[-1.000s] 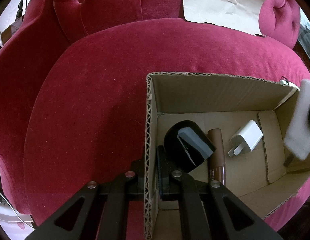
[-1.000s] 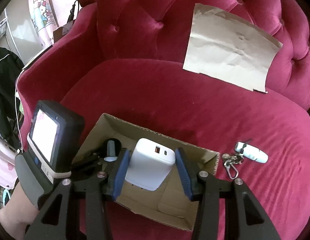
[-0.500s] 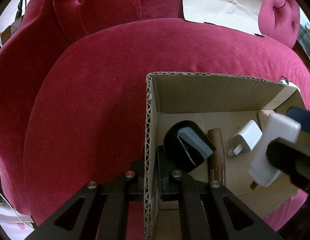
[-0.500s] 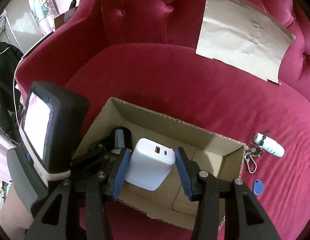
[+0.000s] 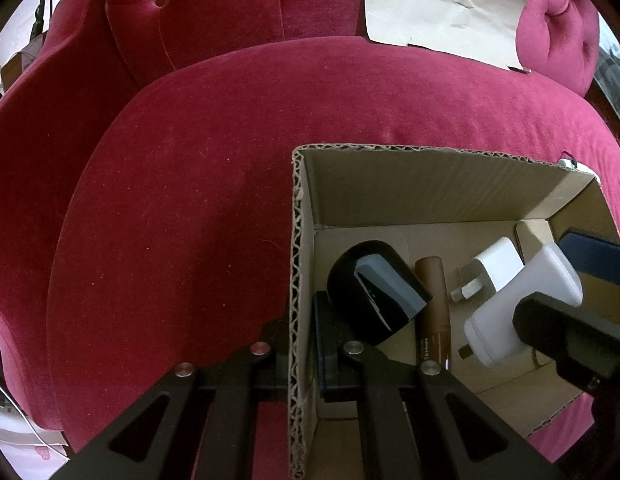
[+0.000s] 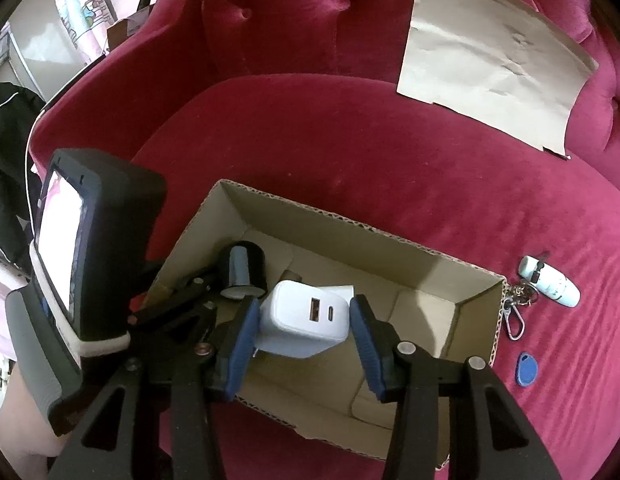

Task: Organize rigid objects
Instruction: 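Open the right tool to drop the large white charger into the box, then move the right tool back toward the blue key fob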

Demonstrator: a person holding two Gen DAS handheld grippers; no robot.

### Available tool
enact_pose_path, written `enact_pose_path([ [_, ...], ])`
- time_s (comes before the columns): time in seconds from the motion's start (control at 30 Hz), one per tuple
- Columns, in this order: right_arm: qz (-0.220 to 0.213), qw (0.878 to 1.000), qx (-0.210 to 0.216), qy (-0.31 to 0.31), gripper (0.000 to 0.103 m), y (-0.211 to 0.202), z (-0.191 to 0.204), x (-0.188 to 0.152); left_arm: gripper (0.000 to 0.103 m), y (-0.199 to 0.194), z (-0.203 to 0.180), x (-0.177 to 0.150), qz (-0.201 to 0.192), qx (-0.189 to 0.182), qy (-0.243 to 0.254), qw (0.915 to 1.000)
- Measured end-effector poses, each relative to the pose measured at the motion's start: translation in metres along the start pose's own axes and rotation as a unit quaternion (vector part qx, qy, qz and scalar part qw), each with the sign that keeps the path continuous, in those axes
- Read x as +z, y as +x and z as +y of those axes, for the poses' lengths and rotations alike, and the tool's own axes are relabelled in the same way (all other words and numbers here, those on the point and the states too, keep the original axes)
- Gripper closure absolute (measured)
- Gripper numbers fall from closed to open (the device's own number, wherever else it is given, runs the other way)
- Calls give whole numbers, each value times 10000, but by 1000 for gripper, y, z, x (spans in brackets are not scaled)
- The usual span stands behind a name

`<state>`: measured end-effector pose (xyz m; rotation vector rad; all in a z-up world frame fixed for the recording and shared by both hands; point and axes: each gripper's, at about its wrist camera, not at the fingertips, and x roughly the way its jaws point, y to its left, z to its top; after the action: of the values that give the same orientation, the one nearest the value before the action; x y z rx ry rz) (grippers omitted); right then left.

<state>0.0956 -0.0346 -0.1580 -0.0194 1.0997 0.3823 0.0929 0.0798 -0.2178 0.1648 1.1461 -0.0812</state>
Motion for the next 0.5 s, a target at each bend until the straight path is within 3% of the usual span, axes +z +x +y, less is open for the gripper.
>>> enact_pose_path([
  [0.1,-45,9999,34,-113,53,-2,1,1,97,0,0,0,-7,-4,-4,10000],
  [0.23,-227,9996,-177,-27,17,-8,-4,2,97,0,0,-2,-8,-9,-4,10000],
  [0.5,-247,9988,-404,-84,0,-8,-7,3,97,1,0,-2,-6,-10,-5,10000],
])
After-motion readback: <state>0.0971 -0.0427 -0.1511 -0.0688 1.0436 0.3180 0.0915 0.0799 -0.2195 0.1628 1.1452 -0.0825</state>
